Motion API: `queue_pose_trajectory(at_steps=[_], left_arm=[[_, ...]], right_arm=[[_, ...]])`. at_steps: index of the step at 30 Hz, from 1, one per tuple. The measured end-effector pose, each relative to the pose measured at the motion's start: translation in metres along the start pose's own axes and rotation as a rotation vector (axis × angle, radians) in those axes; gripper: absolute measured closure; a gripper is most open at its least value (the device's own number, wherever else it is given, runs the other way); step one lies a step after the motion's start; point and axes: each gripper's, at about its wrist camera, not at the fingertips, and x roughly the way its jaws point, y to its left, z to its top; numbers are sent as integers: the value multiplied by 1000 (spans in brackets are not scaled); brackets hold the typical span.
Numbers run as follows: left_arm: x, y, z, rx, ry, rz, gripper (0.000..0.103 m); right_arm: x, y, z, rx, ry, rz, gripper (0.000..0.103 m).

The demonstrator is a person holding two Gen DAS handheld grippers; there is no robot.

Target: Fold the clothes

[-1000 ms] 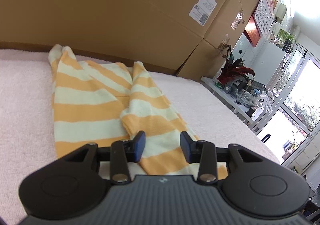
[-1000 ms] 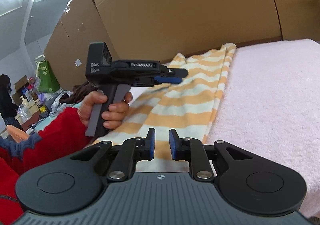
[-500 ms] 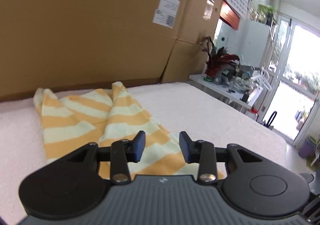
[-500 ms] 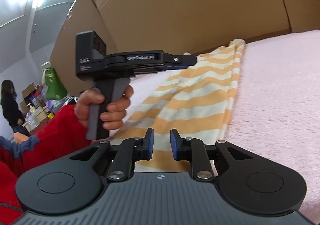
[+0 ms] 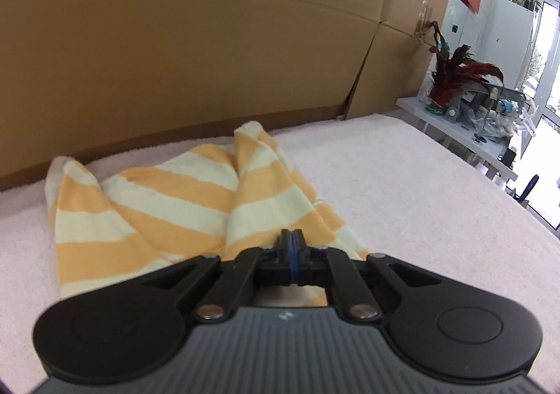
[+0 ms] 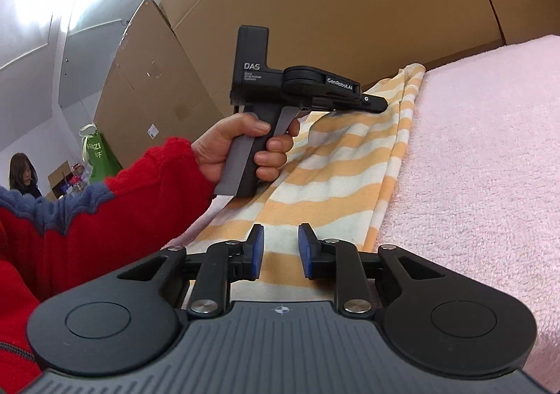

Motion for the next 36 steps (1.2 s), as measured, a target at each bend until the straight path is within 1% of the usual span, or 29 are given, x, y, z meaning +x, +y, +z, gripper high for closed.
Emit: queue_pose_trajectory(at_steps=[1,3,6,7,9,10,11,13,15,17,19,20,21,22,25,29,31,33,34,36], left_arm=[[2,-2,6,23,-5,31,100],[9,0,19,-2,-8,-8,99],[23,3,33,-87,2,-85,98],[30,1,36,-91,6,-82,98],[47,-2,39,-74,37,-26,98],[52,-1,40,-78,36,-13,95],[55,1,41,-84,32,-4,89],[62,5,43,-97,24,15,89],[61,7,47,-118,32,19,89],[43,8,45,-132,14,8,92],[24,8,41,-145,-7,-4,94],[8,7,35,-145,-21,-23,95],[-9,6,28,-144,-36,-45,95],[-22,2,16,-141,-32,-48,94],[-56,-11,-21,-132,-13,-48,94],[-102,-28,-72,-121,13,-47,94],[-115,-38,-89,-99,-1,-6,94],[-118,-39,-96,-104,-19,12,93],[-119,-39,-99,-107,-29,20,90],[-121,-40,-105,-113,-48,37,89]], right_arm=[[0,1,0,-13,-2,0,81],[0,1,-2,-29,-8,2,81],[0,1,-3,-37,-13,6,81],[0,0,-3,-39,-13,8,81],[0,0,-2,-42,-11,10,81],[1,0,-2,-43,-9,11,81],[1,0,-1,-42,-7,12,81],[0,-1,-1,-31,-7,15,80],[0,-1,-2,-15,-11,22,77],[0,-1,-2,-6,-12,30,73],[-1,0,1,-29,-2,27,74],[-3,-1,3,-31,-1,29,74],[-5,-2,5,-36,-5,35,81],[-7,-3,7,-46,-11,42,89],[-9,-9,11,-73,-14,29,95],[-1,-15,11,-102,55,64,96],[0,-18,11,-138,58,90,96],[0,-24,12,-123,62,121,96],[0,-28,12,-108,63,138,96],[-1,-38,12,-52,64,172,96]])
